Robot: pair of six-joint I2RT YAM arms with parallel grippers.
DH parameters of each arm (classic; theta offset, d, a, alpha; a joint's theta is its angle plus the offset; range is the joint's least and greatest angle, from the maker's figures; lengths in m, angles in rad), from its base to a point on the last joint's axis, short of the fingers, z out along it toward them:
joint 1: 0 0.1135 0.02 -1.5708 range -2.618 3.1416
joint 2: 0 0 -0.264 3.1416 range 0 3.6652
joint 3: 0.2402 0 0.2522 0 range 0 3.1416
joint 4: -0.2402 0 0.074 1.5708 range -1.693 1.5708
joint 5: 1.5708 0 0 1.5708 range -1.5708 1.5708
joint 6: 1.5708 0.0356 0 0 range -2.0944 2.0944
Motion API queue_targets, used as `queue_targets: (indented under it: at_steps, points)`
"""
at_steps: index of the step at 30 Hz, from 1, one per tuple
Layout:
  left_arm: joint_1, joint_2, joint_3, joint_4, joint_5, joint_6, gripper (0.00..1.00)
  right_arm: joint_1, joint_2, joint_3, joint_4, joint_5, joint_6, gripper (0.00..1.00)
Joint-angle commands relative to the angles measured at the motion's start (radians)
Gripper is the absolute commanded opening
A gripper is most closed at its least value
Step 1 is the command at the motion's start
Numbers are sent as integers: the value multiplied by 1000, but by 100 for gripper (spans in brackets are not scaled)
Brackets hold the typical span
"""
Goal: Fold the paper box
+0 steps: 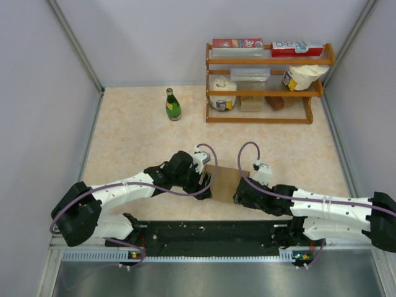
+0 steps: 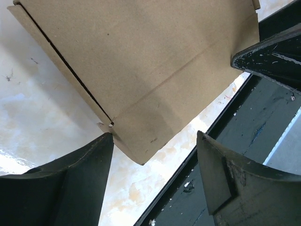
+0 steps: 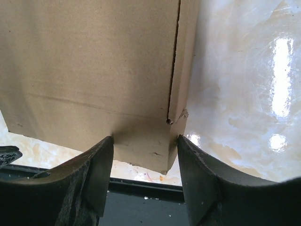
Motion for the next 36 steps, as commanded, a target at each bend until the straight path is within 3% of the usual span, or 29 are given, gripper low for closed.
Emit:
queue_targets:
  at_steps: [1,12,36]
  points:
    - [-3,4,4,39,27,13,75,-9,-26,-2,40,12,-7,56]
    - [-2,-11,-8,20,24,14,66,-11,-32,-16,52,12,-4,55]
    - [-2,4,-20,75,-16,50,65,-9,-54,-53,83,47,-30,55]
